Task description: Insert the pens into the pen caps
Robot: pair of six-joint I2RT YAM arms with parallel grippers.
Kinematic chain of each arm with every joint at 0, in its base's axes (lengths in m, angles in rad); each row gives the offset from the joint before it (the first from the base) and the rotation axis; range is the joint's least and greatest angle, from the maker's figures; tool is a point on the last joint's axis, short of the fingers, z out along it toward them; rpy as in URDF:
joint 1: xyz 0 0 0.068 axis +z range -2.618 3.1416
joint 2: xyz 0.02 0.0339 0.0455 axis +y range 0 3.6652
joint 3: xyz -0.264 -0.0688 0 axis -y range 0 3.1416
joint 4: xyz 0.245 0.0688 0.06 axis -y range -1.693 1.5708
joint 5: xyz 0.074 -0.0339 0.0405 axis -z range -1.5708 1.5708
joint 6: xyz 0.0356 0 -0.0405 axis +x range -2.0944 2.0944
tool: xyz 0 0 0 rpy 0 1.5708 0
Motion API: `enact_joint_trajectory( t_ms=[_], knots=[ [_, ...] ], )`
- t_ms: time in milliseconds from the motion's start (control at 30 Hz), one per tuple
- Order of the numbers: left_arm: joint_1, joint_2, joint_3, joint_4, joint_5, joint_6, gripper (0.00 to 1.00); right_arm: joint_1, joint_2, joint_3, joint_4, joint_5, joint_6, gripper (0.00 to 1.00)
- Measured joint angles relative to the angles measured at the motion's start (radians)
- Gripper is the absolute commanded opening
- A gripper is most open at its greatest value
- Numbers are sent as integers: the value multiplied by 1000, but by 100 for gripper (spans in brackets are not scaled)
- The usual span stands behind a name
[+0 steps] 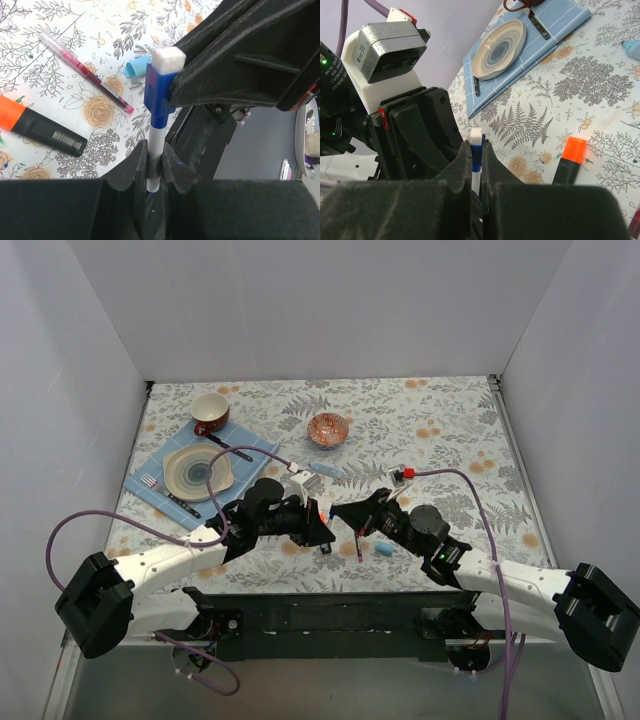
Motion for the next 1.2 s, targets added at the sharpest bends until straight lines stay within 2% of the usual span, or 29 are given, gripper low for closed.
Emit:
enact_joint_trajectory(
  t_ms=[67, 133, 167, 233, 267, 367, 600, 733, 833, 1033, 1200],
  knots=[
    [5, 8, 1, 0, 17, -2, 0, 3, -2, 1, -11, 12, 8, 2],
    [12, 24, 6, 4, 42, -6, 0, 4, -18, 17, -64, 27, 9, 14],
    [16, 32, 11, 6, 53, -8, 0, 4, -27, 29, -97, 35, 9, 25],
    [23, 37, 11, 32, 71, -18, 0, 2, -60, 71, -196, 47, 2, 37],
    [26, 34, 12, 46, 58, -26, 0, 0, -83, 94, -257, 37, -6, 47],
    [80, 5, 14, 71, -31, -55, 0, 11, -179, 150, -408, 15, -31, 55],
    [102, -86, 10, -35, -211, -109, 0, 13, -377, 220, -592, 106, -100, 57],
    [102, 32, 16, -136, -278, -148, 0, 12, -432, 199, -663, 149, -103, 57],
    [102, 113, 15, -208, -305, -190, 4, 12, -457, 173, -712, 164, -103, 57],
    [102, 141, 14, -249, -336, -251, 18, 12, -470, 164, -774, 199, -117, 55],
    [102, 166, 6, -250, -335, -294, 19, 12, -462, 164, -843, 224, -147, 55]
  ],
)
